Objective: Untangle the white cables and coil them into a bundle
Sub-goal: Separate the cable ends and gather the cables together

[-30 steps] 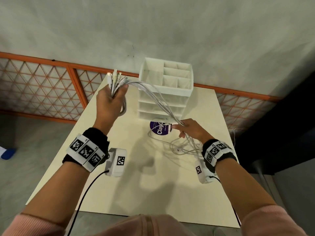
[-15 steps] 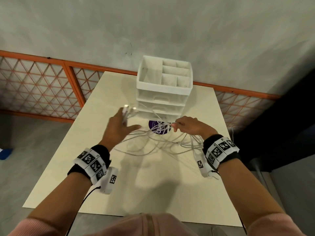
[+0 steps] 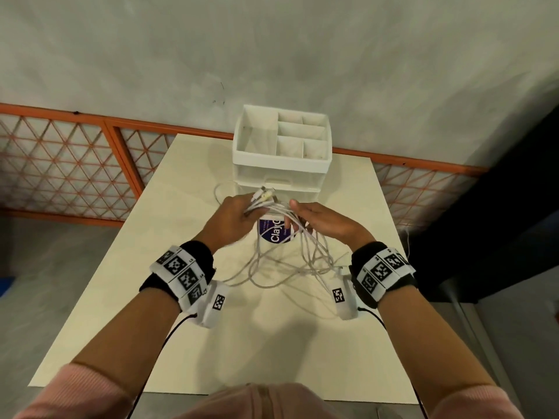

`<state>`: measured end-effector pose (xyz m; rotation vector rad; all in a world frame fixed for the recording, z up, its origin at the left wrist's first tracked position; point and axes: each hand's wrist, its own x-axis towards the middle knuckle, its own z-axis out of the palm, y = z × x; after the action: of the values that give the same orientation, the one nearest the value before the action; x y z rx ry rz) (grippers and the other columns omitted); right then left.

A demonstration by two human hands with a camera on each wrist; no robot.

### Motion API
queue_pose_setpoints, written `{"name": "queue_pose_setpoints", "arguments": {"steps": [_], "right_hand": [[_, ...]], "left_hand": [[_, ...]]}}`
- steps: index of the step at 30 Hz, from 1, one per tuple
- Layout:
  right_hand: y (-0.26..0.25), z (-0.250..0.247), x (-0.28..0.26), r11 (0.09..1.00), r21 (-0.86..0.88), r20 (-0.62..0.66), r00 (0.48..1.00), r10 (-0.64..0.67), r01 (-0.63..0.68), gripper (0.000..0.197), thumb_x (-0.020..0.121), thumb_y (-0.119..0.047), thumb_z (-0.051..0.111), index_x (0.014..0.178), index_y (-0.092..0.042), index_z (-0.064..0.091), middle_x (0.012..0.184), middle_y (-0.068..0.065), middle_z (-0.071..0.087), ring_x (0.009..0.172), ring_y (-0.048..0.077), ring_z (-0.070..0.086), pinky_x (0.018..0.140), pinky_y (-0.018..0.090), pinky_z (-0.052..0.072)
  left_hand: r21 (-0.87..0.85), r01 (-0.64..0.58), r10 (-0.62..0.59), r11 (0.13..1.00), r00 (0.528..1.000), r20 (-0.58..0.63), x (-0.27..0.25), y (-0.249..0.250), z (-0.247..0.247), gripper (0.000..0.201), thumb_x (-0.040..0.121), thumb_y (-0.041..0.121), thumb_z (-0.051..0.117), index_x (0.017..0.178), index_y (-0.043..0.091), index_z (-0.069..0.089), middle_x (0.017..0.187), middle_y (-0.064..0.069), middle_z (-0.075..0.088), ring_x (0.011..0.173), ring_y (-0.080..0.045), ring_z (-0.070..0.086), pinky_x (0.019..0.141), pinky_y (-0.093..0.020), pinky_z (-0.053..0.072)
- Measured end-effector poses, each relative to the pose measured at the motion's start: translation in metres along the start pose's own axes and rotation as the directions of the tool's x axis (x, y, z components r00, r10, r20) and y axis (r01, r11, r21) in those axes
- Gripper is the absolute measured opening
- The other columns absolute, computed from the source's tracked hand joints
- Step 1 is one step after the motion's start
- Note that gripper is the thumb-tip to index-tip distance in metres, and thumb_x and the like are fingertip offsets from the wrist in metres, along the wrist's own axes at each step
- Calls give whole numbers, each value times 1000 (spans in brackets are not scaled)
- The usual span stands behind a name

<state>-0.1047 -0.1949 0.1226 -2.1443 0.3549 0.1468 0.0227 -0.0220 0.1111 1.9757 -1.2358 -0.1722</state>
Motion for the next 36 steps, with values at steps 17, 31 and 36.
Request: {"name": "queue_pose_setpoints", "arguments": {"steps": [17,31,36], "right_hand": [[125,8,-4,737,-387,-331,829,450,-555,23,92,-34,56,107,-17,61,116,10,55,117,31,46,92,37,31],[20,13,19,988,150,-53,998,-23,31,16,86,-29,67,77,-16,65,61,0,65,59,13,61,67,21,46],[57,10,6,989,109,-82,991,110,-101,28,86,-33,66,63,-17,60,51,-11,58,49,8,51,57,21,42]], "left_hand": [[149,111,-66,983,959,-277,4,2,-39,22,91,15,57,89,-8,58,77,-30,64,70,-48,57,61,-32,29],[94,64,-27,994,937,-347,16,24,-30,22,90,11,59,87,-12,60,77,-30,65,62,-38,55,51,-22,22],[47,292,-249,955,879,-407,11,-6,-40,29,91,17,57,87,-12,56,86,-34,62,80,-46,58,61,-34,30]]}}
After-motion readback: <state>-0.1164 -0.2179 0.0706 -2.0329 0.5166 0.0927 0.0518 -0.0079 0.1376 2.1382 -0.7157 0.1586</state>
